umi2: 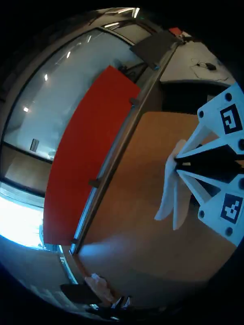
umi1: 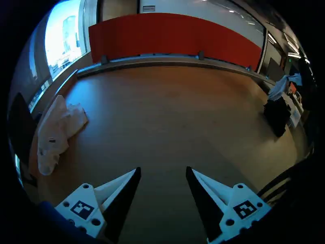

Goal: Fold towel

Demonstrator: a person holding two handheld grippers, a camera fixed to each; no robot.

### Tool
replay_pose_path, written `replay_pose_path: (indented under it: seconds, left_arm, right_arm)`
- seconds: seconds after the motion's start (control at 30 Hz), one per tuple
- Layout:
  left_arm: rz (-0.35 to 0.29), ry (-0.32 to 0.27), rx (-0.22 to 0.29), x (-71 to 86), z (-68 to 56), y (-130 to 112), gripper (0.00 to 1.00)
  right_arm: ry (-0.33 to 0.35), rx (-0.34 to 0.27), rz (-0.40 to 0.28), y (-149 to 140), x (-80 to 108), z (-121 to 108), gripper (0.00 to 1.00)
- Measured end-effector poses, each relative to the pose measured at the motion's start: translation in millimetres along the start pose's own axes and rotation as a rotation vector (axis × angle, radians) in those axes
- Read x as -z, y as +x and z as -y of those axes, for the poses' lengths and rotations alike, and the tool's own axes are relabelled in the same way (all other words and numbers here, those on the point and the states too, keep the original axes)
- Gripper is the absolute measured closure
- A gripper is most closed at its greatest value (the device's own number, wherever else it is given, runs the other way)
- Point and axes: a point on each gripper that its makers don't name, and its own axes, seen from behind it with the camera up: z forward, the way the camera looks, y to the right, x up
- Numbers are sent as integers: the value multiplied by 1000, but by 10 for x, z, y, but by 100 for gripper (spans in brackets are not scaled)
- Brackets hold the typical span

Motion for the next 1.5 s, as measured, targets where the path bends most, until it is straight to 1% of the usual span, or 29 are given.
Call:
replay_pose_path:
  seconds: [0.17,0.37,0.5,0.67,0.87,1.1,1.3,1.5]
  left_arm:
    - [1,-8,-11,-15,-72,20,19]
    - [3,-18,-27,-23,-150,28,19]
    - [3,-20,-34,-17,-172,22,19]
    - [0,-18,-34,11,-163,15,19]
    - [0,-9,-33,60,-121,-16,19]
    - [3,-1,-34,103,-85,-63,19]
    - [5,3,-37,114,-70,-84,19]
    - [6,5,-38,127,-60,-97,19]
  right_arm:
    - [-17,-30,48,-424,145,-41,94]
    - [-35,-74,98,-868,266,-1,94]
    - [-48,-103,125,-1114,300,37,94]
    - [-68,-144,161,-1384,290,64,94]
    - [-90,-195,195,-1631,217,71,94]
    - [-108,-221,235,-1840,127,86,94]
    - [-124,-246,259,-1950,59,83,94]
    - [-128,-260,264,-1976,38,95,94]
